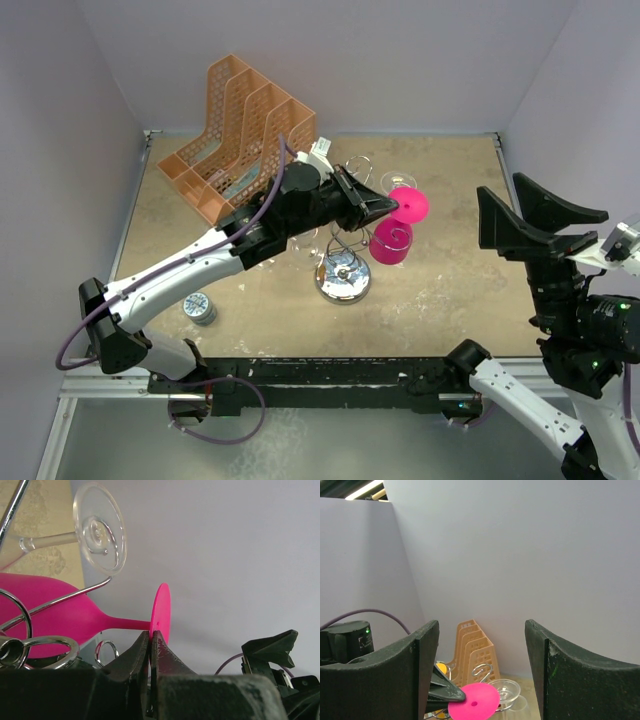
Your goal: Place the wine glass upside down on the wine glass rack
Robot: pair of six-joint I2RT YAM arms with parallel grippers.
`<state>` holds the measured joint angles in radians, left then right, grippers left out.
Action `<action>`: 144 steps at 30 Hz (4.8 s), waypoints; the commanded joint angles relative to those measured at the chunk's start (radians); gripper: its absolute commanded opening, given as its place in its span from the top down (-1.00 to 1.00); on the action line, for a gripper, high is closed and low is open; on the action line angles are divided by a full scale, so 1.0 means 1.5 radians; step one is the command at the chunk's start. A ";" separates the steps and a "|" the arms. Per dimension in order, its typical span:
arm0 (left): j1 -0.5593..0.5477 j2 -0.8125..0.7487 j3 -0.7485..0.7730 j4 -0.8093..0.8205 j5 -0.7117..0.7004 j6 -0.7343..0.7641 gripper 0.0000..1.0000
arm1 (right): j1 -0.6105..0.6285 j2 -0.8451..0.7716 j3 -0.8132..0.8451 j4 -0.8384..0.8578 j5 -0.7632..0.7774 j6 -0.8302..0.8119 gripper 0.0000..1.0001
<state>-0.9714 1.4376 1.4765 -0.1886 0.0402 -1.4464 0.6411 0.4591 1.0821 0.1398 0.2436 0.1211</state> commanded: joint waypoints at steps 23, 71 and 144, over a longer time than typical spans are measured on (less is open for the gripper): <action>-0.001 -0.086 -0.067 0.017 -0.027 0.017 1.00 | 0.001 0.005 -0.013 0.055 -0.008 0.017 -0.43; -0.039 -0.012 0.034 -0.032 0.036 0.120 1.00 | 0.001 0.004 -0.028 0.043 0.018 0.039 -0.41; -0.038 -0.217 0.047 -0.184 -0.437 0.576 0.14 | -0.354 0.681 0.235 -0.175 -0.303 0.078 -0.33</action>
<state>-1.0298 1.1534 1.5791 -0.5018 -0.5892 -0.6476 0.1081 1.4223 1.3987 -0.1307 -0.0345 0.3080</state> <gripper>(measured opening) 0.432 0.684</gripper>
